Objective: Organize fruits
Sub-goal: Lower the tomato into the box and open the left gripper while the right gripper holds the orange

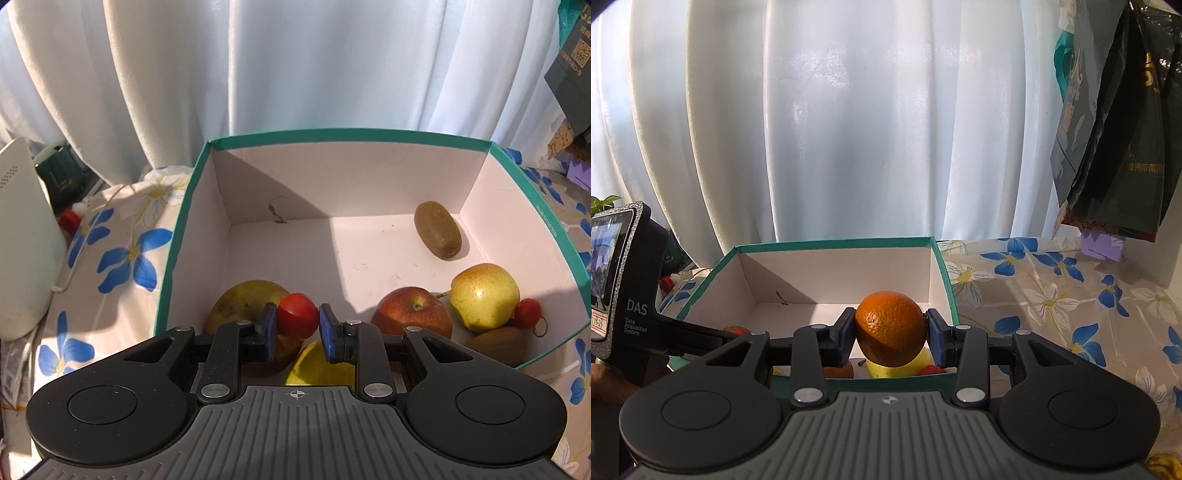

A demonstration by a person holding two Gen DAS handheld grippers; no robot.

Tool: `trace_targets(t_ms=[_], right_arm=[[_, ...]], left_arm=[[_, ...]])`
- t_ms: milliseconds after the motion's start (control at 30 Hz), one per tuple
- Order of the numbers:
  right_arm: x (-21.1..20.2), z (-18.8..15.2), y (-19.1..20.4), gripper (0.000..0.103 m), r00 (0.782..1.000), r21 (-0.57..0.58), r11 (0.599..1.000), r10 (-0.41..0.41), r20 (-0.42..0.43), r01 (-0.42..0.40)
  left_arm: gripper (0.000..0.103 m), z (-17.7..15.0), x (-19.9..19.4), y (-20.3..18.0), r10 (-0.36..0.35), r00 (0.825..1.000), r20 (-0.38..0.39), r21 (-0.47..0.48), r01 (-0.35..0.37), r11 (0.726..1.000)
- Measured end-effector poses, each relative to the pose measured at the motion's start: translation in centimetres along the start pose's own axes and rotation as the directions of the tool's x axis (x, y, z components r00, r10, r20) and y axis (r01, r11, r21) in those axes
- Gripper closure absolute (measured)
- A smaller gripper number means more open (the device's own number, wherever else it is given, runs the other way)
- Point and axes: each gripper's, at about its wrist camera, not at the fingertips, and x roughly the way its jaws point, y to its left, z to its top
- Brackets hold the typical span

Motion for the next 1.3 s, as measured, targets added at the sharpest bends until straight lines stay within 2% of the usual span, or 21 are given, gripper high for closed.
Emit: trace_targets(t_ms=[467,833,933,1000,1033,1100,1300], right_arm=[[0.2,-0.1,-0.2,0.064,1.000,-0.008,1.000,0.005,-0.006,-0.005],[0.3,-0.1,-0.2,0.064,1.000,-0.005,1.000,-0.005,-0.014,0.005],[0.4,-0.1,-0.1,0.064,1.000,-0.006,1.000,-0.006,-0.018,0.006],[0.5,-0.1,-0.1,0.064,1.000,-0.005,1.000,-0.009,-0.022,0.009],[0.6,-0.1,-0.1,0.064,1.000,-0.005,1.000,-0.010,-0.023,0.010],[0.8,-0.2,-0.1,0.063,1.000,-0.004,1.000,-0.014,-0.028,0.014],[1.9,-0.5,-0.1,0.063,0.999,-0.005,1.000,-0.014,-0.052,0.014]], left_arm=[[0.074,0.1,0.7,-0.6,-0.073,0.997,-0.019,0.015,0.073,0.997],[0.073,0.0,1.2,-0.8,-0.099,0.994,-0.041,0.010,0.099,0.995],[0.057,0.0,0.3,-0.5,-0.118,0.993,-0.027,-0.009,0.118,0.993],[0.039,0.0,-1.0,-0.2,-0.101,0.995,0.003,-0.017,0.101,0.995],[0.036,0.0,-1.7,0.0,-0.095,0.995,0.020,-0.025,0.096,0.995],[0.021,-0.1,-3.1,0.6,-0.082,0.996,0.042,-0.050,0.084,0.995],[0.013,-1.2,-6.3,2.1,-0.050,0.997,0.055,-0.104,0.055,0.993]])
